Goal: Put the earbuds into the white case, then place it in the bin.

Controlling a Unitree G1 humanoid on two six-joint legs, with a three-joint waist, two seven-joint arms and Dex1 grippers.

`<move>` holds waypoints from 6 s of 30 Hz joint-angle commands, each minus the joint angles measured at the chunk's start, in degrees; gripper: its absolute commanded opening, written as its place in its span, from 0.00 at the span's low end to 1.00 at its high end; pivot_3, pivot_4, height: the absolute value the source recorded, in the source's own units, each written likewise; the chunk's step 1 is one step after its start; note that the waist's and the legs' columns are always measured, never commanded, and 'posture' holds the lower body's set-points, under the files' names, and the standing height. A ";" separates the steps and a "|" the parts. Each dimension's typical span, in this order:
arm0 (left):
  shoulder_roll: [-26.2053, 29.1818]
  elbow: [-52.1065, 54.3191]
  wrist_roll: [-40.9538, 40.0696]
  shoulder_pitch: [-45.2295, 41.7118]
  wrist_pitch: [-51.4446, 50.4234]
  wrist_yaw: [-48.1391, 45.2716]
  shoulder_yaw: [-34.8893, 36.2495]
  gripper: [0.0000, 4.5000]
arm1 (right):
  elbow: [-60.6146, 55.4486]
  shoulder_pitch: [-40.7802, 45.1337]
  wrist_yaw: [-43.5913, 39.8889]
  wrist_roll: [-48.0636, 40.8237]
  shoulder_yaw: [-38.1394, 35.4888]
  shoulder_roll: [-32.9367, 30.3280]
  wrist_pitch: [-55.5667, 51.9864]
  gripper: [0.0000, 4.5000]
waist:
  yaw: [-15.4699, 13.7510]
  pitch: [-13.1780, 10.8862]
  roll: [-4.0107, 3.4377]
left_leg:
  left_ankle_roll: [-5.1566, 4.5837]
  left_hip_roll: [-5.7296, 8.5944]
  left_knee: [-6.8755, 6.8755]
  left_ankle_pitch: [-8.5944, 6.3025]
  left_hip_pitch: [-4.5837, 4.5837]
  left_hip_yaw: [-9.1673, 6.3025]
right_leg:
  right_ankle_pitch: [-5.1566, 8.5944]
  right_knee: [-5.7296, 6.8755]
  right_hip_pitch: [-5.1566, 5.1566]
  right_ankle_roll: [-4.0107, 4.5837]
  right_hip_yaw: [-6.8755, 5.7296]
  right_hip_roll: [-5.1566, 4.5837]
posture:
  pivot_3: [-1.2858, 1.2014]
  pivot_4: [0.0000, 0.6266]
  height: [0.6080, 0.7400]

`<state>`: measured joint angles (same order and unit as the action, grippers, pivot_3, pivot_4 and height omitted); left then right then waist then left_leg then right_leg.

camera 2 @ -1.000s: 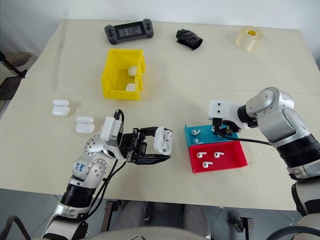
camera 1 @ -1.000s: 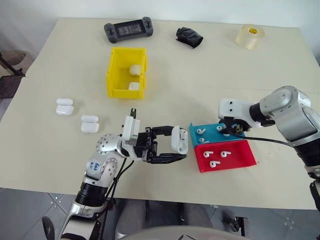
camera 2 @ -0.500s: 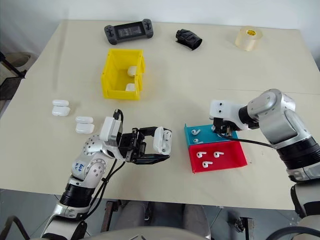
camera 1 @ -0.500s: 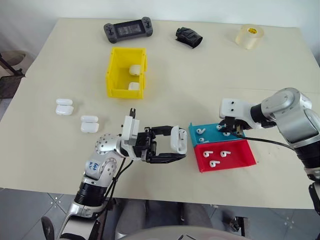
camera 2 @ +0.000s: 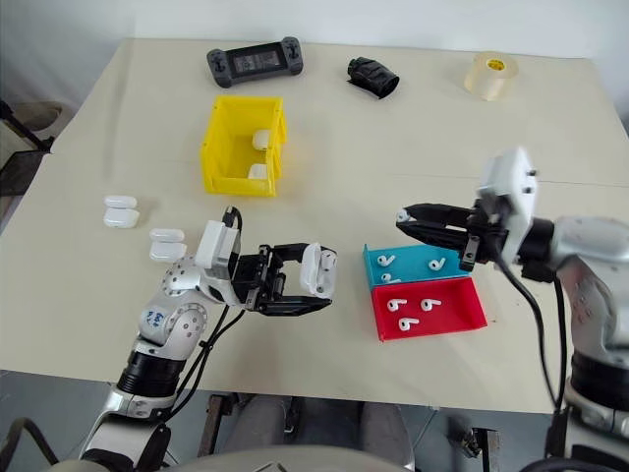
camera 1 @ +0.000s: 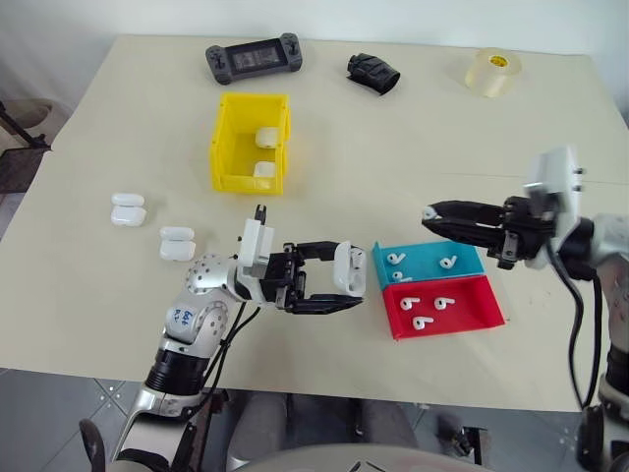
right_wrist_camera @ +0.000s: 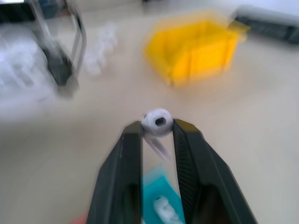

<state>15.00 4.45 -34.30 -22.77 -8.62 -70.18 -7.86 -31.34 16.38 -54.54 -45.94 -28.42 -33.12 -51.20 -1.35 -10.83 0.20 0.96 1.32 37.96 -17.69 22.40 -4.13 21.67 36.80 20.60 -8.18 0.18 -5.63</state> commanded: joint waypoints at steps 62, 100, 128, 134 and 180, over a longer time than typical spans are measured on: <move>-1.50 -0.58 2.05 -6.78 -2.85 -0.21 -1.48 0.63 | -18.56 -29.90 24.99 -24.12 5.53 -8.94 18.85 0.99 | -0.02 0.00 0.01 | -0.03 0.03 -0.02 0.00 -0.08 0.04 | 0.00 -0.10 -0.09 0.00 0.13 0.07 | 0.52 0.24 1.00; 6.09 -0.32 22.46 -15.71 -0.69 6.66 -10.98 0.63 | -13.07 -12.87 34.63 -20.14 15.20 -28.05 -0.19 0.01 | -0.28 -0.03 0.06 | -0.13 0.03 -0.01 -0.03 0.14 -0.02 | -0.01 -0.30 0.00 -0.02 0.02 0.02 | 0.52 0.24 1.00; -1.23 3.95 20.26 -6.52 -16.68 56.82 18.77 0.63 | -10.86 -26.17 14.18 2.76 5.38 -3.70 34.66 0.21 | -0.20 -0.06 0.12 | -0.04 0.05 0.03 0.02 -0.07 0.03 | -0.03 0.05 -0.01 -0.05 0.14 0.04 | 0.52 0.24 1.00; -2.29 0.33 21.34 -9.68 -19.33 62.26 18.28 0.63 | -10.31 -30.06 12.48 4.52 5.29 -3.33 35.78 0.66 | -0.17 -0.06 0.12 | -0.04 0.10 0.02 0.02 -0.07 0.04 | -0.03 0.07 -0.01 -0.06 0.14 0.01 | 0.52 0.24 1.00; -2.06 -19.57 25.27 -21.39 -11.95 60.33 15.06 1.00 | -10.44 -25.33 16.44 7.37 12.08 -0.69 36.03 1.00 | -0.04 -0.07 0.15 | 0.01 0.45 0.02 0.05 -0.06 0.05 | -0.03 0.33 0.13 -0.07 0.14 -0.04 | 0.52 0.24 1.00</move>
<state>12.30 -19.20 -9.03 -44.64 -20.79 -9.01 7.80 -40.55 -9.12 -37.97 -38.17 -16.00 -34.10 -16.25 -1.39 -10.90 0.34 0.98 1.76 37.98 -17.64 22.34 -4.08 21.64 37.13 20.73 -8.25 0.31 -5.67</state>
